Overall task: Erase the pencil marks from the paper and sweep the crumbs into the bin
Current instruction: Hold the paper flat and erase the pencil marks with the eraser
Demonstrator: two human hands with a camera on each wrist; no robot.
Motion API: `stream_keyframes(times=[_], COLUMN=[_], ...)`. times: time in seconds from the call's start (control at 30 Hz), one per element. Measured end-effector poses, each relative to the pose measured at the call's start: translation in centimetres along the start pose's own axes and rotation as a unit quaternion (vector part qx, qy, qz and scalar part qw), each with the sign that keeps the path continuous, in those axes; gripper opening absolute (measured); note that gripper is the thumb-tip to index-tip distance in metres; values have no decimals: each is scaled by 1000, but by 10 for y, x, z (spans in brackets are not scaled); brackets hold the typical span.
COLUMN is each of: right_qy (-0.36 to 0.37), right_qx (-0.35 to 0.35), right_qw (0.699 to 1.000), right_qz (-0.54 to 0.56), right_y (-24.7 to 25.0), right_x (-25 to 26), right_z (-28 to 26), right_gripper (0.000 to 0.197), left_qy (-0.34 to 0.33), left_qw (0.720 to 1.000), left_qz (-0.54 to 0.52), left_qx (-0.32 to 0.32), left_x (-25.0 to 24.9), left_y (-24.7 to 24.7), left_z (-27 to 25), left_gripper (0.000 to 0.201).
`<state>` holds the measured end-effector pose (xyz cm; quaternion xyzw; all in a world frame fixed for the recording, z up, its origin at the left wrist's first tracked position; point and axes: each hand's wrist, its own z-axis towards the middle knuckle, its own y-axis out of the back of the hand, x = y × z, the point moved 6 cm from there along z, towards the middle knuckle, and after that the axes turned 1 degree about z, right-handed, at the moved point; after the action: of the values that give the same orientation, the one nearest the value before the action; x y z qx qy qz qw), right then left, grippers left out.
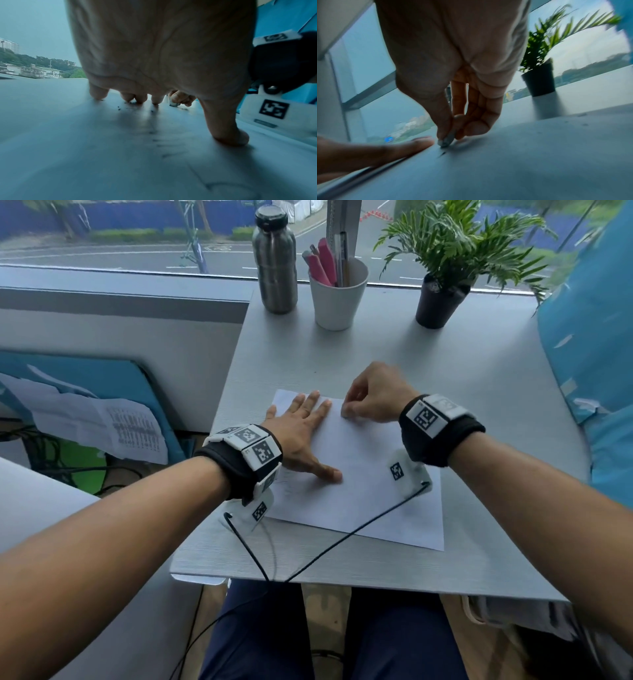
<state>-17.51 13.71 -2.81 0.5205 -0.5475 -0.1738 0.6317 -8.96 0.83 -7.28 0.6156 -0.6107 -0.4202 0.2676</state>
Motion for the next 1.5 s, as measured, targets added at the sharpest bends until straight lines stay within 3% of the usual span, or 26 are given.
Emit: stream_keyframes(times=[0.07, 0.17, 0.3, 0.43, 0.57, 0.7, 0.83, 0.97, 1.1, 1.23, 1.37, 1.5], right_qy=[-6, 43, -6, 59, 2, 66, 16, 62, 16, 41, 3, 25], right_qx=[-23, 24, -24, 26, -27, 26, -23, 26, -33, 22, -25, 9], right_qw=[1000, 999, 1000, 997, 1000, 997, 1000, 997, 999, 999, 1000, 1000], right_qz=[11, -16, -3, -39, -11, -36, -11, -35, -11, -29, -5, -14], right_y=[1, -17, 1, -19, 0, -20, -4, -22, -5, -16, -6, -20], right_x=[-3, 10, -4, 18, 3, 26, 11, 27, 14, 24, 17, 34], right_z=[1, -8, 1, -10, -1, -12, 1, -5, 7, 3, 11, 7], right_gripper=[12, 11, 11, 13, 13, 13, 14, 14, 14, 13, 14, 14], left_qy=[4, 11, 14, 20, 17, 24, 27, 29, 26, 26, 24, 22], left_qw=[1000, 1000, 1000, 1000, 1000, 1000, 1000, 1000, 1000, 1000, 1000, 1000], left_qz=[2, -1, 1, 4, -2, -2, -6, -10, -12, -12, -16, -19], left_qx=[3, 8, 10, 10, 8, 9, 8, 6, 5, 6, 6, 2], left_x=[-1, 0, 0, 2, 0, 3, 0, 0, -1, 0, -1, 0], left_y=[1, 3, 2, 2, 1, 1, 1, 1, 1, 2, 1, 1], left_z=[0, 0, 2, 2, 3, 2, 1, 0, 1, 0, 1, 1], left_gripper=[138, 139, 140, 141, 141, 146, 147, 146, 147, 146, 148, 149])
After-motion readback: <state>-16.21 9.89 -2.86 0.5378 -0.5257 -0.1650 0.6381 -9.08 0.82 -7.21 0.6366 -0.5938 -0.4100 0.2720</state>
